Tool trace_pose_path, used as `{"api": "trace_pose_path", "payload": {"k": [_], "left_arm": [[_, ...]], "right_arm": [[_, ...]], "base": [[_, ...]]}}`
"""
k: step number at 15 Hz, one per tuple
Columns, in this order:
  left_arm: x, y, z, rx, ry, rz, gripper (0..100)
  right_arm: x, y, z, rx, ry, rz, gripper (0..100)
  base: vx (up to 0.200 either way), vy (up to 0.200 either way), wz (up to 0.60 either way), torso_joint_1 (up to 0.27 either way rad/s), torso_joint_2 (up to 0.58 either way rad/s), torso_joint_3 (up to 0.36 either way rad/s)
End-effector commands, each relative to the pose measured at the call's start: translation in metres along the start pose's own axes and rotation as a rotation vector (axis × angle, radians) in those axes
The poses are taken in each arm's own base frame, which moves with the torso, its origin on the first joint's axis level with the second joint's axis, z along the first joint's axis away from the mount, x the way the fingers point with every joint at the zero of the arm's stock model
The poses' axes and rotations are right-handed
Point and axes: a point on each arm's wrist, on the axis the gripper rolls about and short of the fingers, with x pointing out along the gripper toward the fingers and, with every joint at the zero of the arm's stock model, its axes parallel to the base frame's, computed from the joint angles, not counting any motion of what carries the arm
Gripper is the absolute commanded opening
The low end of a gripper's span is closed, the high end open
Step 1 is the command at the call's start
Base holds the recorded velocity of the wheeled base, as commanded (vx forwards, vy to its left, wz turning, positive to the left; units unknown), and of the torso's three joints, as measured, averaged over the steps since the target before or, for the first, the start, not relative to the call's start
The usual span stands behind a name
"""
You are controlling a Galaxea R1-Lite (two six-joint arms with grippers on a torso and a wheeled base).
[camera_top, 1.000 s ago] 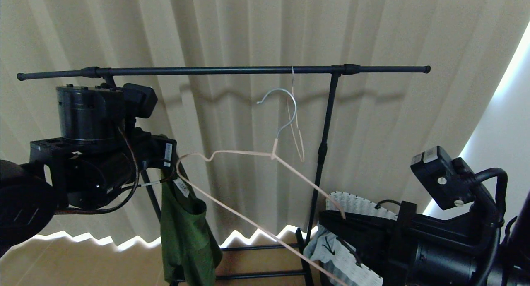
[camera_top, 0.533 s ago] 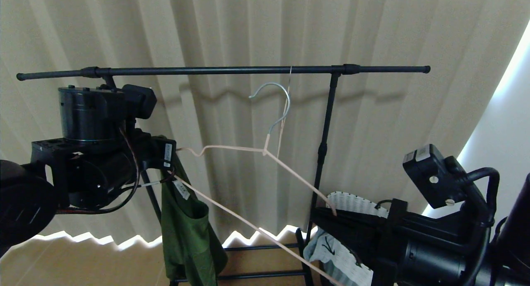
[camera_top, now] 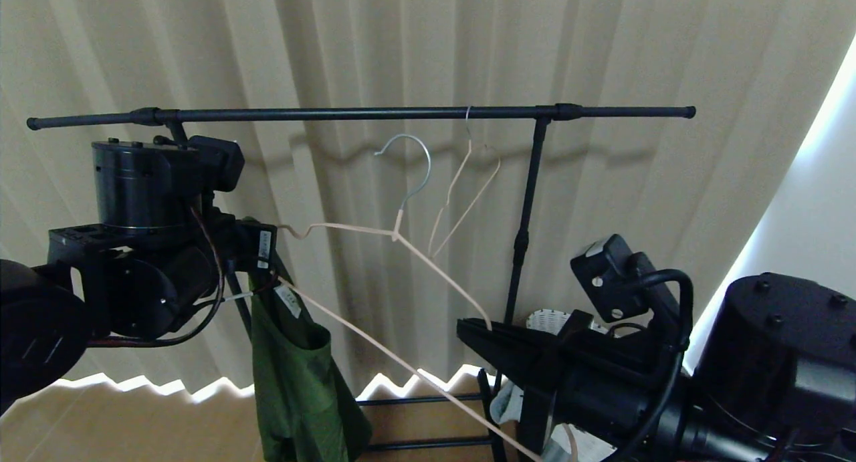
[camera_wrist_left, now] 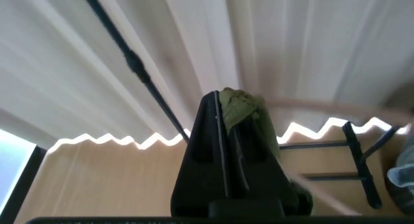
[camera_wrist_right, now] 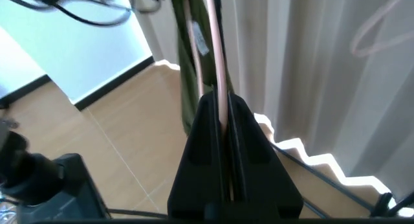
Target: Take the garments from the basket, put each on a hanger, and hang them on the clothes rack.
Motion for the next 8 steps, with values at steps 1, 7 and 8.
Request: {"api": "trace_pose_path", "payload": {"k": [1,7,8], "left_arm": [[-0.001,0.000,0.000,0.000,-0.002,0.003,0],[-0.011,0.004,0.001,-0.025,-0.014,0.001,0],[-0.014,0.005,0.000,-0.024,-0.015,-0.003,0]], "right_arm": [[0.011,-0.002,-0.008,-0.001,0.034,-0.012,0],[0.036,-0.004,-0.008,0.004,0.034,-0.026,0],[0.039,-0.004,-0.009,0.004,0.037,-0.026,0]], "base": [[0.000,0.000,0.00,0.000,0.00,0.000],[0.000,0.000,0.00,0.000,0.00,0.000],[0.000,0.000,0.00,0.000,0.00,0.000]]}}
